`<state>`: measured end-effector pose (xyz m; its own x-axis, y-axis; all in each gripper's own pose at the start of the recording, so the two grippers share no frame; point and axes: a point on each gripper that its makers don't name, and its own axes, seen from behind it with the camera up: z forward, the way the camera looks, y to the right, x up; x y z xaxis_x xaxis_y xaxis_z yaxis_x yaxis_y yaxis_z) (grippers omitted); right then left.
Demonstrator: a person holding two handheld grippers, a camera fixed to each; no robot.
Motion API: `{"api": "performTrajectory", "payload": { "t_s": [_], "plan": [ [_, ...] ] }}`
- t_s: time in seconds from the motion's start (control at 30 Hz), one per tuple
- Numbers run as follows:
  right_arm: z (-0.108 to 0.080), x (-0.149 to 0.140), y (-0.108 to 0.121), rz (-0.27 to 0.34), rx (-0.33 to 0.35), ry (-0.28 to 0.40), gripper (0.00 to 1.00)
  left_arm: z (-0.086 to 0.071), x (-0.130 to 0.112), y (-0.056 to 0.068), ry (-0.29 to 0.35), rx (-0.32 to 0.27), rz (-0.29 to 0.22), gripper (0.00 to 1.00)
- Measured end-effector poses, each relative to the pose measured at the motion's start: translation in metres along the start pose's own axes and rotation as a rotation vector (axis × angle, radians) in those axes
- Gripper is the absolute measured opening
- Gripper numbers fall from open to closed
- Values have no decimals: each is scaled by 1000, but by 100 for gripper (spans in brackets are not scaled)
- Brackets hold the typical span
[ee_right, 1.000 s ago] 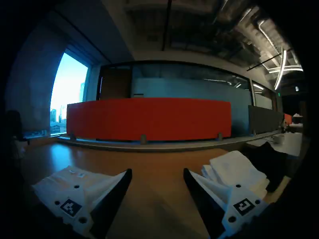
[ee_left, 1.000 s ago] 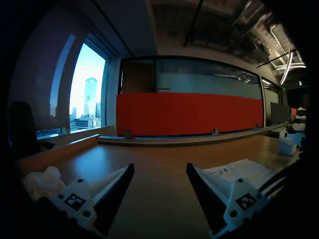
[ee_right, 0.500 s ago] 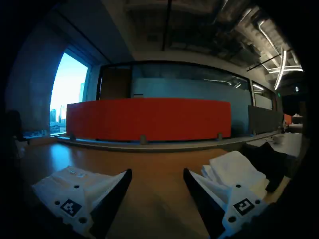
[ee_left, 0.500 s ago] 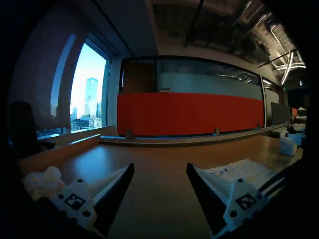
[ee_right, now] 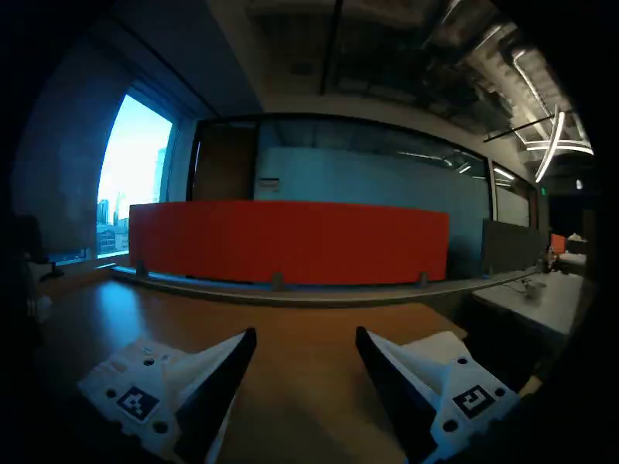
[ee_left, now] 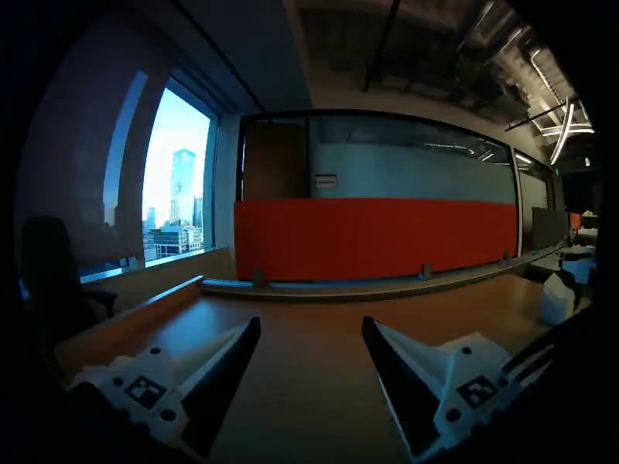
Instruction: Fold towel
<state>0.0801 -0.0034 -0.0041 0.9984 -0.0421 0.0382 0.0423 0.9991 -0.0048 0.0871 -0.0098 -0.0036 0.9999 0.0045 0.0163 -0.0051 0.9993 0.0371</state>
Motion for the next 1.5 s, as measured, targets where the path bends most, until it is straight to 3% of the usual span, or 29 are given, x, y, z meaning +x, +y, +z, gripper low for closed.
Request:
{"api": "performTrajectory", "payload": {
  "t_s": [0.37,0.9,1.13,1.5],
  "plan": [
    [-2,83,0,-1,-5,22,100,1,76,6,5,-11,-7,97],
    [-7,128,3,14,-4,-2,99,-5,115,12,-44,-48,9,97],
    [-13,139,-10,-11,60,-29,99,-10,119,26,-86,-123,32,97],
    [-29,131,-55,-108,270,-114,100,-24,108,68,-175,-327,61,97]
  ]
}}
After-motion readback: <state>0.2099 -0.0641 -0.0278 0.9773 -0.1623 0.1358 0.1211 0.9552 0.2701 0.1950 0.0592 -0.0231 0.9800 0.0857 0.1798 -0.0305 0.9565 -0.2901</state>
